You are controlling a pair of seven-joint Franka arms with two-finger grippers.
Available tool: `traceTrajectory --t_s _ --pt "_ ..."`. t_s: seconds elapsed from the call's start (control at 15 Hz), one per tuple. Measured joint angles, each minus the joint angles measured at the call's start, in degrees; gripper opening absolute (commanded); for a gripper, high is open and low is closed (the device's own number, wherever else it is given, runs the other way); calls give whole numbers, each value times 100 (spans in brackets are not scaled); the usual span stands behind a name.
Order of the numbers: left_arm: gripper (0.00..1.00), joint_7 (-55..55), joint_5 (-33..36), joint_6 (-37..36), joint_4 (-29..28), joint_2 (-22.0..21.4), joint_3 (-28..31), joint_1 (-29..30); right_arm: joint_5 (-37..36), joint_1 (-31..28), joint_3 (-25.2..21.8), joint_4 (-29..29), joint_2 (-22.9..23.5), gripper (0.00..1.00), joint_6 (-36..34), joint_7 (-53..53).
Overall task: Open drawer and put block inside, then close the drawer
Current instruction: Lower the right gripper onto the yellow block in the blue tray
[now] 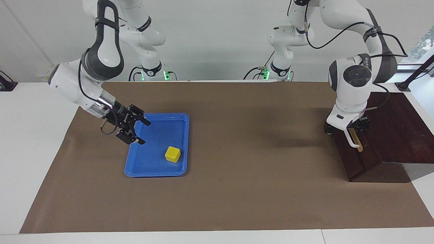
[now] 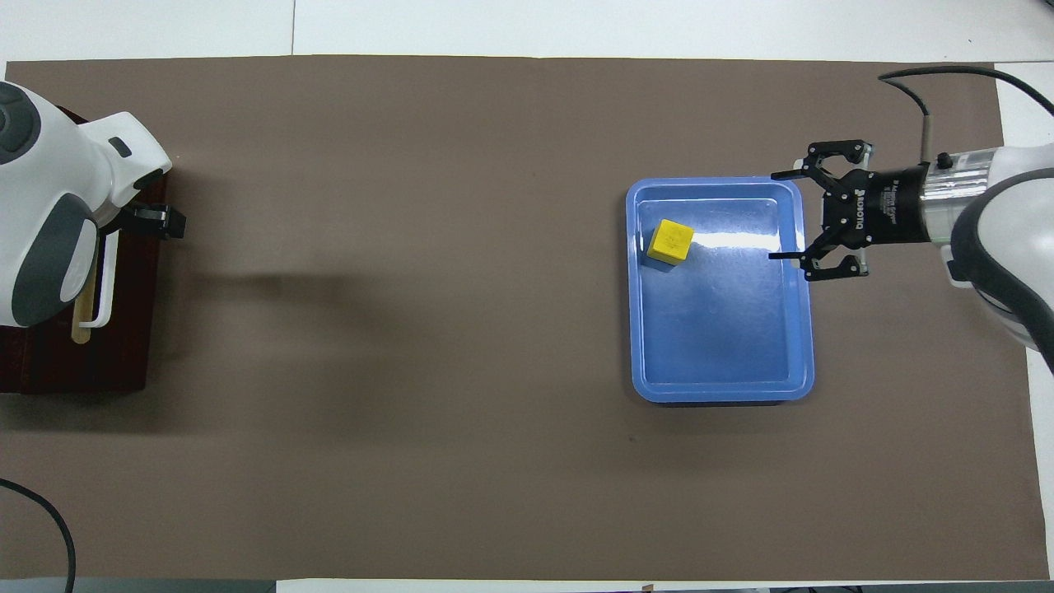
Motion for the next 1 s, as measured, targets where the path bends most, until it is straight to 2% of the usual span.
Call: traceTrajectory --t_s 0.47,0.73,1.0 --pt "100 0 50 378 -349 -38 -17 223 153 80 1 31 839 100 144 -33" --pt "100 0 94 425 -397 -58 -25 223 339 93 2 87 1092 100 296 -325" --pt "100 0 115 439 -432 -72 -41 222 727 256 9 87 1243 100 729 -412"
